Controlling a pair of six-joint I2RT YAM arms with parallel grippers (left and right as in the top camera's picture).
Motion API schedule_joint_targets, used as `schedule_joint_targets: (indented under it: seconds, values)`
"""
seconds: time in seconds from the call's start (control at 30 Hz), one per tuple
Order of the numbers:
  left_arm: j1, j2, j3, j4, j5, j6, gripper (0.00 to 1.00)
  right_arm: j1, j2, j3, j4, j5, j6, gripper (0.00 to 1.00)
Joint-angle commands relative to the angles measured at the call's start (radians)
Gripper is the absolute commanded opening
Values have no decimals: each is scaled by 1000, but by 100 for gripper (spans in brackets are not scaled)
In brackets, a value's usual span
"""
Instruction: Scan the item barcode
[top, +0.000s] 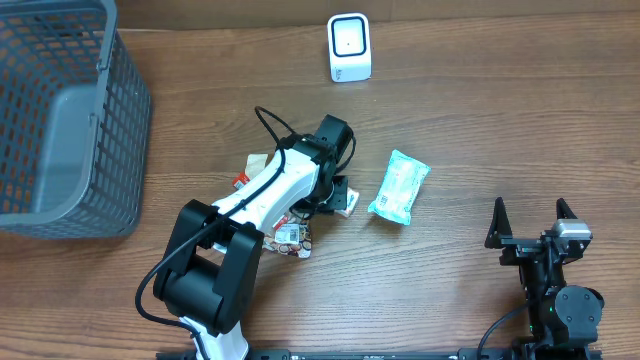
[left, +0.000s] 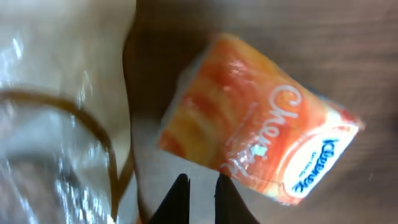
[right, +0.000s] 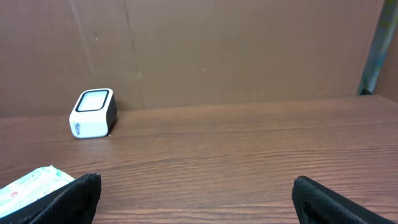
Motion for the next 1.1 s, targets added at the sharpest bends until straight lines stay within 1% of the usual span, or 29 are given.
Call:
schedule_joint_targets:
  seconds: [0.0, 0.13, 0.23, 0.3, 0.4, 0.57, 0.63, 0.73, 0.8, 1.07]
  values:
    - [-6, 23, -11, 59, -40, -14, 8, -4, -10, -10, 5, 8, 4, 100]
    - [-6, 45, -11, 134, -50, -14, 8, -4, -10, -10, 5, 8, 4, 100]
    - [-6, 60, -11, 166, -109, -14, 7, -4, -10, -10, 5, 8, 4, 100]
    - [-4, 61, -8, 162, -173, -14, 4, -4, -10, -10, 5, 8, 4, 100]
    - [4, 60, 34, 113, -187, -15, 4, -4, -10, -10, 5, 8, 4, 100]
    - [6, 60, 159, 3, -84, -18, 4, -4, -10, -10, 5, 8, 4, 100]
    - [6, 60, 191, -5, -23, -18, 4, -4, -10, -10, 5, 8, 4, 100]
    - [6, 60, 199, 26, 35, -38, 4, -4, -10, -10, 5, 8, 4, 100]
    - [6, 65, 198, 47, 47, -61, 4, -4, -10, -10, 5, 8, 4, 100]
    - [5, 126, 186, 62, 43, -77, 4, -4, -10, -10, 5, 8, 4, 100]
